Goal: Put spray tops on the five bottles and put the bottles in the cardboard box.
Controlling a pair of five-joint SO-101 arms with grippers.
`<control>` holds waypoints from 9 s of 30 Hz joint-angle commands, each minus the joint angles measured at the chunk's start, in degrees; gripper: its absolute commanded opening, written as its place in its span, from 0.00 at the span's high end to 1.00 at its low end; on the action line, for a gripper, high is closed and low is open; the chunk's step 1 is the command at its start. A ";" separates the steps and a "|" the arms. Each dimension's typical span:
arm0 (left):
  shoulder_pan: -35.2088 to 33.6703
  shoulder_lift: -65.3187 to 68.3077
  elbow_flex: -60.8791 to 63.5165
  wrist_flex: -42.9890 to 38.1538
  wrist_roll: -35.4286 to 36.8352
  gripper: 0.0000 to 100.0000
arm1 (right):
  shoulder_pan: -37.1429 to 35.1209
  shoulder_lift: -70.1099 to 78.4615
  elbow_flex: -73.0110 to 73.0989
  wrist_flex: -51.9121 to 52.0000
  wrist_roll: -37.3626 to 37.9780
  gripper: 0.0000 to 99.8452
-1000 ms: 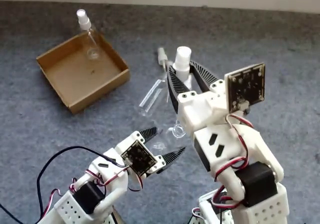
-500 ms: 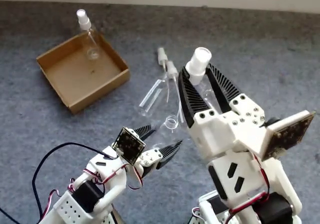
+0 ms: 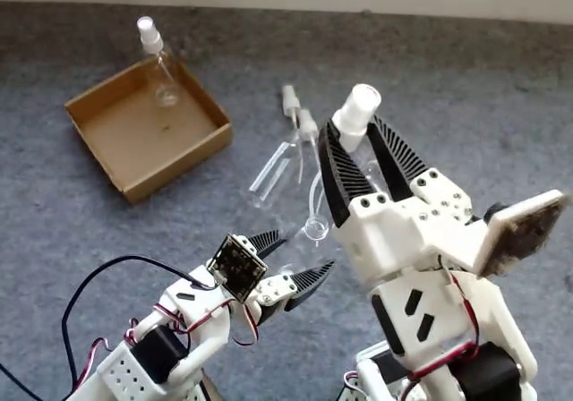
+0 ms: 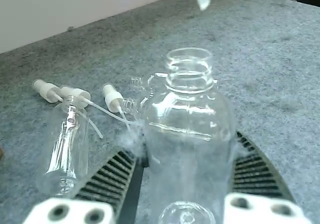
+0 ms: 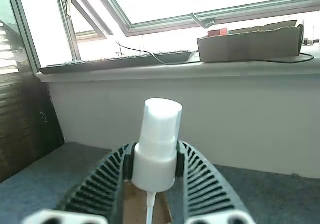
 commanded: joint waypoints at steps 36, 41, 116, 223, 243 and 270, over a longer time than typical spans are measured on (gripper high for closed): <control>-6.20 -0.57 -0.84 -3.52 0.70 0.89 | -0.48 -10.68 21.76 -5.85 -0.62 0.99; -6.20 -0.57 -0.84 -3.52 0.70 0.89 | -2.77 -14.99 27.47 -5.76 3.16 0.99; -31.78 -0.48 1.19 -24.44 0.79 0.89 | -16.57 -16.04 61.85 -25.89 29.89 0.99; -65.98 102.37 -63.60 -39.65 -9.05 0.89 | -10.68 -16.04 71.43 -26.59 30.15 1.00; -66.51 123.82 -79.43 -40.09 -8.97 0.89 | -10.68 -16.04 71.52 -26.59 30.24 1.00; -66.95 124.97 -78.99 -39.56 -1.14 0.71 | -10.68 -16.04 71.52 -26.59 30.33 1.00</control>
